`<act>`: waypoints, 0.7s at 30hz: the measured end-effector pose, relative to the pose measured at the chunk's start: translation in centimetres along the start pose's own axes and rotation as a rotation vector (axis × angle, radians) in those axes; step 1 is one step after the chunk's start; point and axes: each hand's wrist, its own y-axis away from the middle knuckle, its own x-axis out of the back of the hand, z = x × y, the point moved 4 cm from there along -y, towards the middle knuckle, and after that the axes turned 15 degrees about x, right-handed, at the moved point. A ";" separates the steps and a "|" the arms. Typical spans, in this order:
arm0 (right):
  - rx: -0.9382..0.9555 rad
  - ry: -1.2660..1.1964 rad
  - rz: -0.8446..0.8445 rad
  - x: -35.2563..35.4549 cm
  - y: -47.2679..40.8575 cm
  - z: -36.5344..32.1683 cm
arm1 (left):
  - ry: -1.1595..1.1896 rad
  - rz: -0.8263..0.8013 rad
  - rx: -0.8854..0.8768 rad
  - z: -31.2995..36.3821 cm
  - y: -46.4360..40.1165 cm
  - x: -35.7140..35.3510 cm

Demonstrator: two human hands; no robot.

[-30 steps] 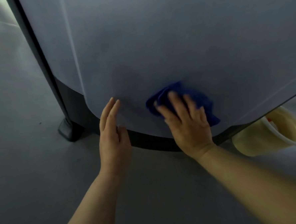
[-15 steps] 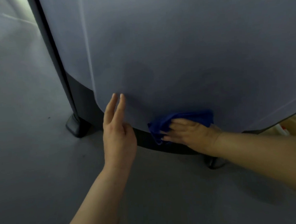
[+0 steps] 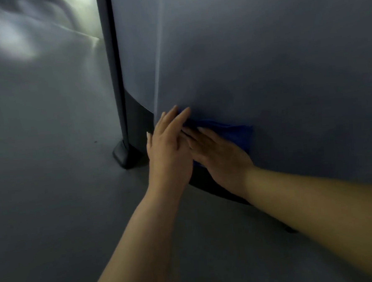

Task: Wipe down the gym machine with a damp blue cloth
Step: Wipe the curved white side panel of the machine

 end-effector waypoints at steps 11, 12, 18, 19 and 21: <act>-0.069 -0.150 -0.145 0.5 -3.1 -0.7 | 0.162 0.119 0.068 0.5 -0.1 2.8; -0.109 -0.047 -0.265 0.1 -2.3 -0.9 | 0.282 0.181 0.164 -0.4 -0.4 3.7; -0.009 -0.014 -0.202 5.3 -6.2 3.3 | 0.497 0.089 0.762 -8.0 0.1 1.1; -0.024 0.055 -0.154 6.2 -6.9 3.5 | 0.469 -0.013 0.779 -8.2 0.8 -0.4; 0.000 0.136 -0.178 6.2 -6.4 2.9 | 0.489 -0.248 0.743 -7.8 2.3 -3.7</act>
